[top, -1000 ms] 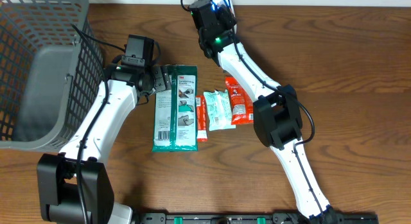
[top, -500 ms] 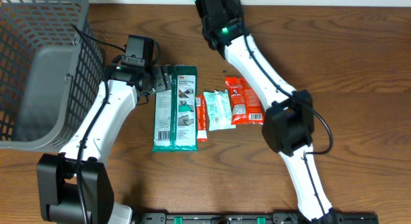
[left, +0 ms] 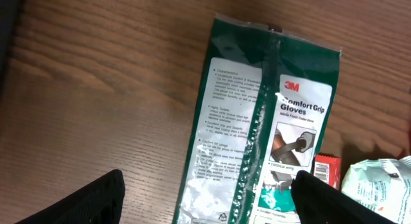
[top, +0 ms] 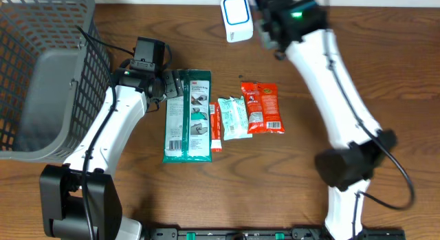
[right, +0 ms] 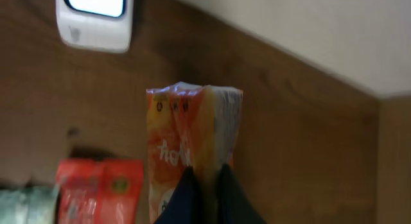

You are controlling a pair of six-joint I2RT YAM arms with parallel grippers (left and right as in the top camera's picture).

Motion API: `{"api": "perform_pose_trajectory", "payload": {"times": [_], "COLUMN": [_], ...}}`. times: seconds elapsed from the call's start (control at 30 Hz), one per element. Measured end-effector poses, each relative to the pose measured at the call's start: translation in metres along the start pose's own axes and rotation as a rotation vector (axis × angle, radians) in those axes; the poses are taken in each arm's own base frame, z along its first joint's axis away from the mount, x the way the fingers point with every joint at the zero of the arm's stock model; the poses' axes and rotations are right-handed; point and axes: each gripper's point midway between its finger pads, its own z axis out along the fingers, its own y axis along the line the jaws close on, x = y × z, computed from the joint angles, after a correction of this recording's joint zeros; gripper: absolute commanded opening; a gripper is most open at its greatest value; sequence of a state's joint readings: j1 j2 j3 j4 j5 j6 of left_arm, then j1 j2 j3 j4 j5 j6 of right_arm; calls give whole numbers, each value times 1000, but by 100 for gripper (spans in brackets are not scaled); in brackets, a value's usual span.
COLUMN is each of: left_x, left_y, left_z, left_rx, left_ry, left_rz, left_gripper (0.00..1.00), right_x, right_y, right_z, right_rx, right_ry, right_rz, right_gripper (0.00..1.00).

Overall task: Scan the item barcode
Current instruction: 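Carry the orange packet right and lower it onto the table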

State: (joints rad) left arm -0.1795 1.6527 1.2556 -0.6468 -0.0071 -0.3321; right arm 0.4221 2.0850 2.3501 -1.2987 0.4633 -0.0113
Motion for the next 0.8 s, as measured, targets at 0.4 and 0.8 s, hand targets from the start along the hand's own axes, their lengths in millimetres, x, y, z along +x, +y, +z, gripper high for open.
{"api": "perform_pose_trajectory", "payload": {"times": [0.4,0.8], "left_x": [0,0], "left_y": [0,0], "left_z": [0,0], "left_rx": [0,0], "left_ry": [1,0], "left_rz": [0,0], "left_gripper": [84,84], "right_x": [112,248], "right_y": [-122,-158], "right_z": [17,138], "right_rx": [-34,-69], "right_ry": [360,592], "right_rz": [312,609], "right_gripper": [1,1]}}
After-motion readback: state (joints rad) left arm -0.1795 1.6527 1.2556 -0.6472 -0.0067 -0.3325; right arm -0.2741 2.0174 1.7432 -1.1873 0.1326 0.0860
